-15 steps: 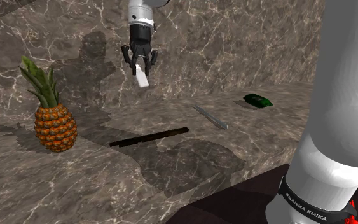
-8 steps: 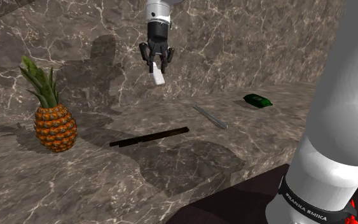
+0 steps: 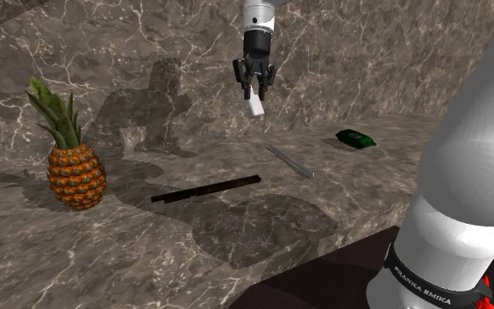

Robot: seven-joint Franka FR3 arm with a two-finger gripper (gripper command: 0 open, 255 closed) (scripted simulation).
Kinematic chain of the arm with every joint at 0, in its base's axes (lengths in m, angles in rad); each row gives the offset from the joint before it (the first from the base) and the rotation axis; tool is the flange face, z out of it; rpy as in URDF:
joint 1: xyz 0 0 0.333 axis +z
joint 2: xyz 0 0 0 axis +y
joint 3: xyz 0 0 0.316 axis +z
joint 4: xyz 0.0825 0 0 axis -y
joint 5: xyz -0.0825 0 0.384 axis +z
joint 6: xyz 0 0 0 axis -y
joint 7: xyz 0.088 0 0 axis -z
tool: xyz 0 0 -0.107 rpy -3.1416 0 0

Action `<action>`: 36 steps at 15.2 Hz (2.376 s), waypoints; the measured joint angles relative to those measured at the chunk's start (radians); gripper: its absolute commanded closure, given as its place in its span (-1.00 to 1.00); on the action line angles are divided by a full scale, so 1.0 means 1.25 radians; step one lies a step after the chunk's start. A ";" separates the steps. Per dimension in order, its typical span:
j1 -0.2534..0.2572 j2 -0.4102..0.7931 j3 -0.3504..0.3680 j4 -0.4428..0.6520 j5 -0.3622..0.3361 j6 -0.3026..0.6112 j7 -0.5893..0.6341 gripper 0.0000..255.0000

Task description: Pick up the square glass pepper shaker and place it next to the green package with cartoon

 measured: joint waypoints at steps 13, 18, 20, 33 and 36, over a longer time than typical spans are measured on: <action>-0.111 -0.122 -0.136 -0.115 -0.094 -0.029 -0.215 1.00; -0.152 -0.130 -0.195 -0.110 -0.133 -0.047 -0.303 1.00; -0.170 -0.133 -0.220 -0.114 -0.150 -0.047 -0.340 1.00; -0.237 -0.085 -0.337 -0.105 -0.199 -0.008 -0.514 1.00; -0.237 -0.082 -0.338 -0.136 -0.199 0.025 -0.513 1.00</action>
